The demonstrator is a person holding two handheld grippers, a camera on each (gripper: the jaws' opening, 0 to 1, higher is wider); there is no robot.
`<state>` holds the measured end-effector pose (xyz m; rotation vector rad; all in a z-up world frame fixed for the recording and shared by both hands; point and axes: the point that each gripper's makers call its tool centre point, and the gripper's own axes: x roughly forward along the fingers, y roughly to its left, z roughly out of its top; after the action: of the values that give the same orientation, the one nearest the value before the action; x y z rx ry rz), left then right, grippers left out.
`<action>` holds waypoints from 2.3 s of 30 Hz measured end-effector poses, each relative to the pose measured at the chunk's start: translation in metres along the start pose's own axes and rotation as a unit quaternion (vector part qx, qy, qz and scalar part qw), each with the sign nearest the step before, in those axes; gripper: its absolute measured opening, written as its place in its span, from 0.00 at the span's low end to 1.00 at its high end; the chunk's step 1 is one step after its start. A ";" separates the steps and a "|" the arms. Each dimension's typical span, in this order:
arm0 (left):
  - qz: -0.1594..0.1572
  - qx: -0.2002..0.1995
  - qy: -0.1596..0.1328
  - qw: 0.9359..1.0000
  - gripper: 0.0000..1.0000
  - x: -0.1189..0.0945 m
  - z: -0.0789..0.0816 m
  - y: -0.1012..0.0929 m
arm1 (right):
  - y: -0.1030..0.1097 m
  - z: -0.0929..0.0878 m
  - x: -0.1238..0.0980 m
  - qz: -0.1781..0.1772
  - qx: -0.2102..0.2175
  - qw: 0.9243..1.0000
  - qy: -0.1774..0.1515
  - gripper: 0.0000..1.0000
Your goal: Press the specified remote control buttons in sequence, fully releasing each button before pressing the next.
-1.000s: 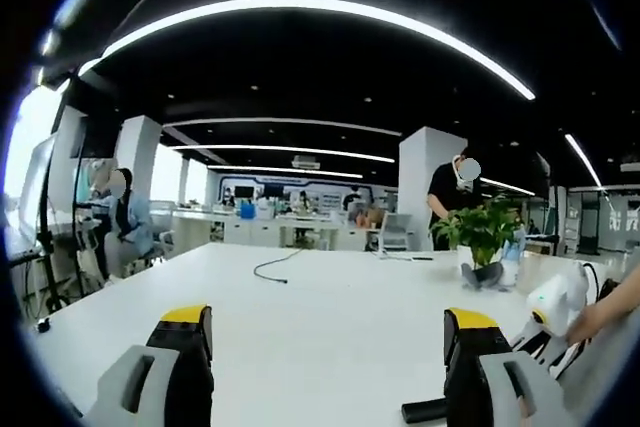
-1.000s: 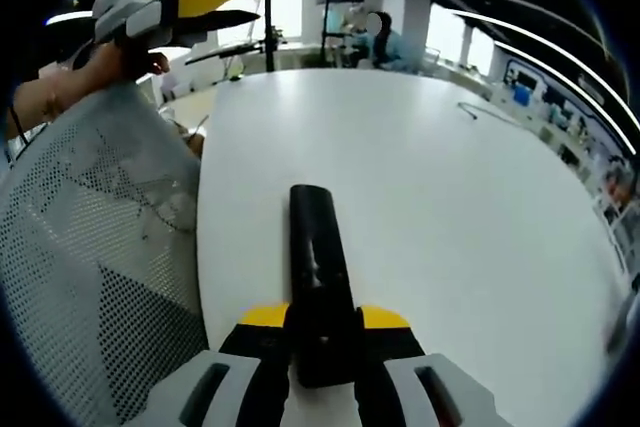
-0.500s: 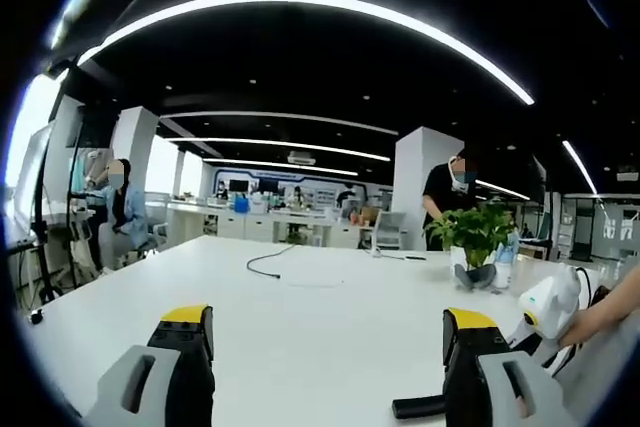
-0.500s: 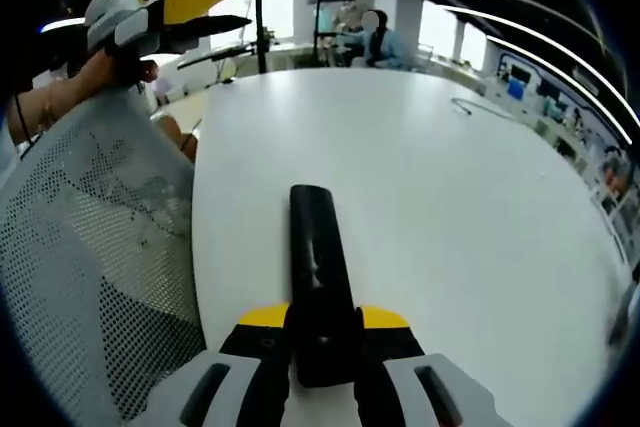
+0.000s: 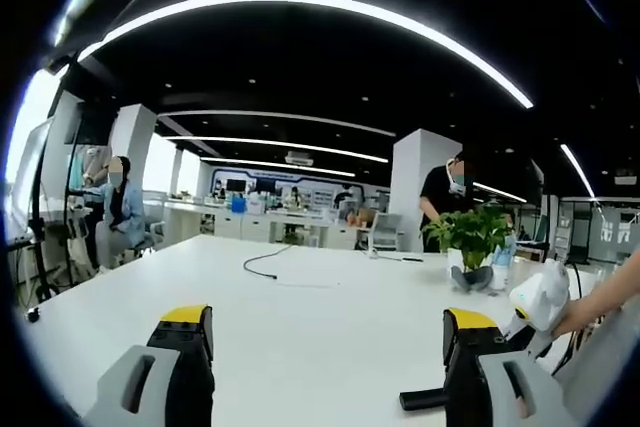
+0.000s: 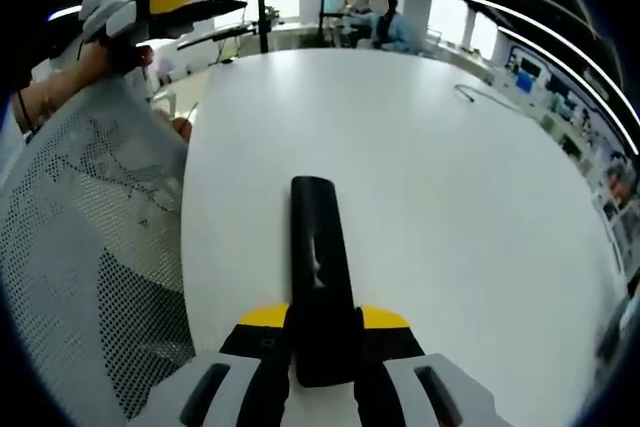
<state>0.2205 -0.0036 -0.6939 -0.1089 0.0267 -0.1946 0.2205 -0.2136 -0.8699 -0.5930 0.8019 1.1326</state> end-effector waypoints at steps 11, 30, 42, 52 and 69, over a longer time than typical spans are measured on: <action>-0.003 0.003 0.006 1.000 0.99 0.001 -0.002 -0.001 | -0.013 0.006 0.004 0.007 -0.004 1.000 0.004 0.21; -0.011 0.010 0.021 1.000 0.97 0.001 -0.007 -0.005 | -0.046 0.013 0.011 0.023 -0.031 0.999 0.033 0.21; -0.009 0.022 0.030 0.999 0.98 0.001 -0.011 -0.004 | -0.070 0.018 0.015 0.039 -0.055 0.996 0.057 0.21; -0.012 0.026 0.040 0.999 0.97 0.002 -0.014 -0.005 | -0.089 0.021 0.018 0.047 -0.067 0.994 0.073 0.21; -0.015 0.026 0.052 0.998 0.96 0.004 -0.019 -0.006 | -0.118 0.027 0.024 0.056 -0.078 0.992 0.086 0.21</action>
<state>0.2226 -0.0124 -0.7125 -0.0477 0.1243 -0.2316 0.3442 -0.2183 -0.8708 -0.7916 0.9092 1.2665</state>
